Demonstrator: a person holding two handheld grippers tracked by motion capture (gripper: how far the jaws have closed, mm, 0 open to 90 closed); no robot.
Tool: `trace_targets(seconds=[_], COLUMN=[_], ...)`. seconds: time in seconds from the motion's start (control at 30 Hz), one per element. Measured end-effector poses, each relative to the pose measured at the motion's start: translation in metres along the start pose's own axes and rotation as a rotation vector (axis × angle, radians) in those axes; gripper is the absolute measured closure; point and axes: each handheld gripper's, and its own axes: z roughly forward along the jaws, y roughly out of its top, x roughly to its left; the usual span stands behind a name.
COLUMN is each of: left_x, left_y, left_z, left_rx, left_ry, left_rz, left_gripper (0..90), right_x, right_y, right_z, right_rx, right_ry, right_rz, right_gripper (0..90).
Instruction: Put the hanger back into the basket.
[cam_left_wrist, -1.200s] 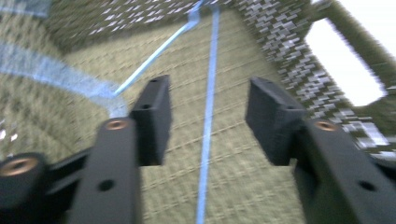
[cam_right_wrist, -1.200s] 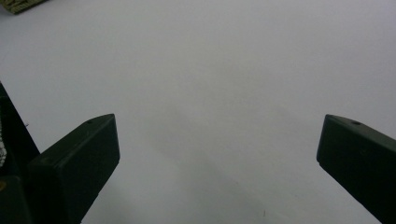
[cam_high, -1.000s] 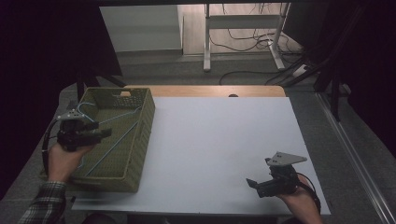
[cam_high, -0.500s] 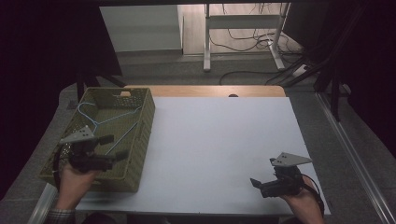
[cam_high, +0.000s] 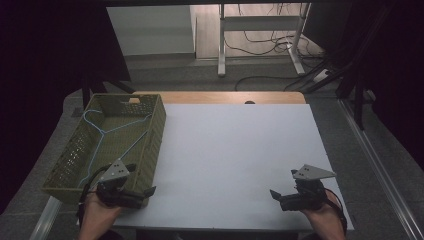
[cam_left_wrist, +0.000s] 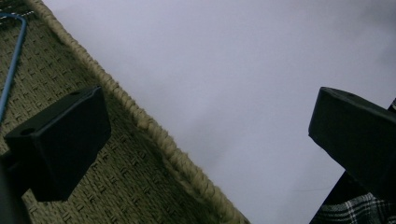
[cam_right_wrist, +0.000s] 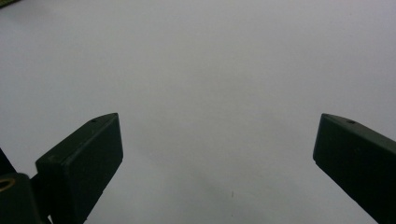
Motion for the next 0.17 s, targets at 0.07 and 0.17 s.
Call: trace_targets(seconds=[0.07,0.17], left_x=[0.001,0.0022], left_y=[-0.0002,-0.0003], left_z=[0.0003,0.0], left_rx=[0.0,-0.004], left_ry=[-0.001,-0.005], left_rz=[-0.001,-0.01], left_gripper=[0.0,0.0], right_x=[0.0,-0.0002], right_y=[-0.0006,-0.0007], right_z=[0.0015,0.0018], right_rx=[-0.001,-0.005], right_ry=[-0.003,-0.001], right_rz=[-0.003,-0.005], right_gripper=[1.2,1.2])
